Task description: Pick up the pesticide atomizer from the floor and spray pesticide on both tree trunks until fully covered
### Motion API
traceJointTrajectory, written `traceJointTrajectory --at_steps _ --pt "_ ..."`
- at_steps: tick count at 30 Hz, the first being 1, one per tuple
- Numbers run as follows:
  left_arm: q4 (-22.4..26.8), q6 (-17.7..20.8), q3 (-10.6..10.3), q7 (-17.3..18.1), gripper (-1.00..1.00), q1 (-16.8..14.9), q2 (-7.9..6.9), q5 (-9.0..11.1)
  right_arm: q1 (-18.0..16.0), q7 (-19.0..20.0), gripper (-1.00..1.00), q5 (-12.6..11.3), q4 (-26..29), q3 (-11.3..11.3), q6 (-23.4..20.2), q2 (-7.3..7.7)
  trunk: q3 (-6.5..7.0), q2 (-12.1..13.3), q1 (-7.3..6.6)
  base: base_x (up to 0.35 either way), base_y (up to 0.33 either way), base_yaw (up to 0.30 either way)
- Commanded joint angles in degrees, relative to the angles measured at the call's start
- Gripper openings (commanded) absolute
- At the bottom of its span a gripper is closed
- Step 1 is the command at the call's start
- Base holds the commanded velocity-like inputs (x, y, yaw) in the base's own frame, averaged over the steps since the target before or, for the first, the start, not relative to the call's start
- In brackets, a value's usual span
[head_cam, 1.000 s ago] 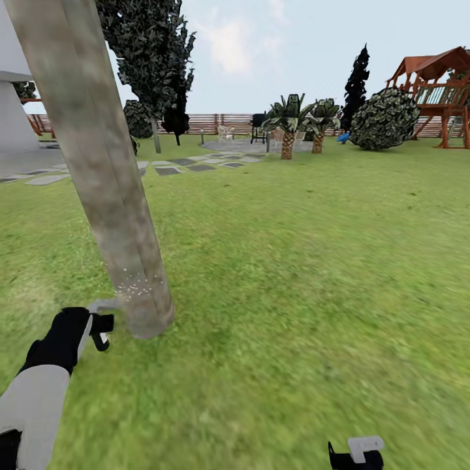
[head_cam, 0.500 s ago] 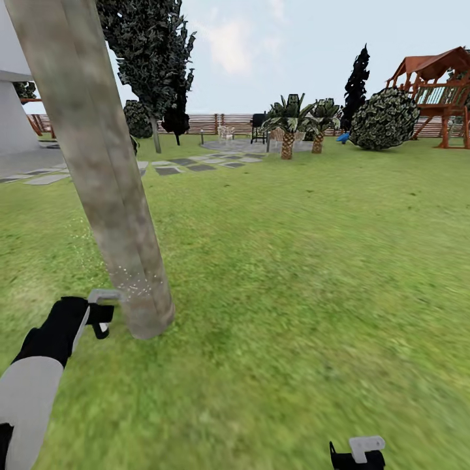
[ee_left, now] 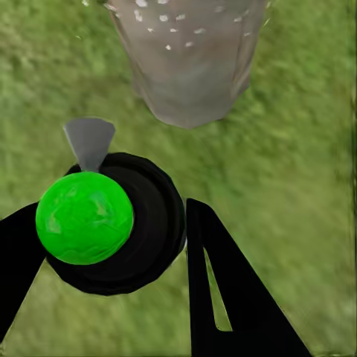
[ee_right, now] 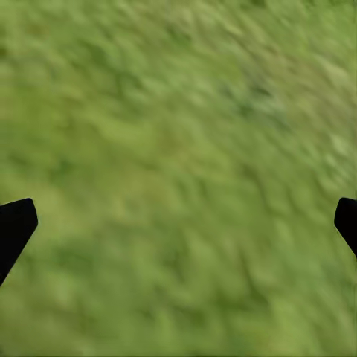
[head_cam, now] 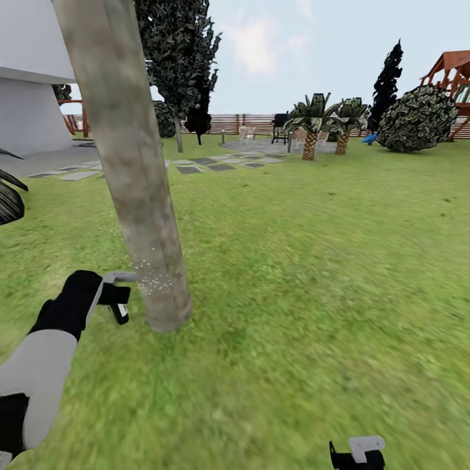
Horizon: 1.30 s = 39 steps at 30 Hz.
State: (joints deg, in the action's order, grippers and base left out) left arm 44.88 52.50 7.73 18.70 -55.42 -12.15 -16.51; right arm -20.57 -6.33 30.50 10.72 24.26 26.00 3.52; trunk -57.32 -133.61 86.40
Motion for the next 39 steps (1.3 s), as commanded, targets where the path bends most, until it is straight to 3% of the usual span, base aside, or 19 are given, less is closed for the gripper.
traceJointTrajectory --at_steps 1,5,11,14,23,39 --pt "0.02 -0.04 -1.07 0.14 -1.00 -0.21 0.13 -0.41 0.00 0.00 1.00 0.00 0.00 0.00 -0.01 0.00 0.00 0.00 0.00 0.046 -0.115 0.009" --pt "0.03 0.05 -2.16 0.20 -1.00 -0.65 0.71 -0.13 0.00 0.00 1.00 0.08 -0.05 0.02 0.02 0.08 0.00 0.00 0.00 0.095 -0.208 0.003" --pt "0.01 0.06 -1.95 0.20 -1.00 -0.74 -0.05 -0.16 0.00 0.00 1.00 0.09 0.00 0.02 0.02 0.11 0.00 0.00 0.00 0.133 -0.248 0.000" --pt "0.03 -0.04 -1.85 0.12 -1.00 -0.74 0.62 -0.11 0.00 0.00 1.00 0.09 -0.03 0.00 0.02 0.01 0.00 0.00 0.00 0.003 -0.272 0.183" --pt "2.80 -0.03 -1.71 0.05 -1.00 -0.17 0.61 -0.10 0.00 0.00 1.00 0.16 -0.09 0.00 0.02 -0.09 0.00 0.00 0.00 0.064 -0.272 0.261" --pt "2.76 -0.10 -1.58 -0.06 -1.00 0.22 0.71 -0.02 0.00 0.09 1.00 0.18 -0.09 0.00 -0.07 0.00 0.00 0.00 0.00 0.002 -0.273 0.010"
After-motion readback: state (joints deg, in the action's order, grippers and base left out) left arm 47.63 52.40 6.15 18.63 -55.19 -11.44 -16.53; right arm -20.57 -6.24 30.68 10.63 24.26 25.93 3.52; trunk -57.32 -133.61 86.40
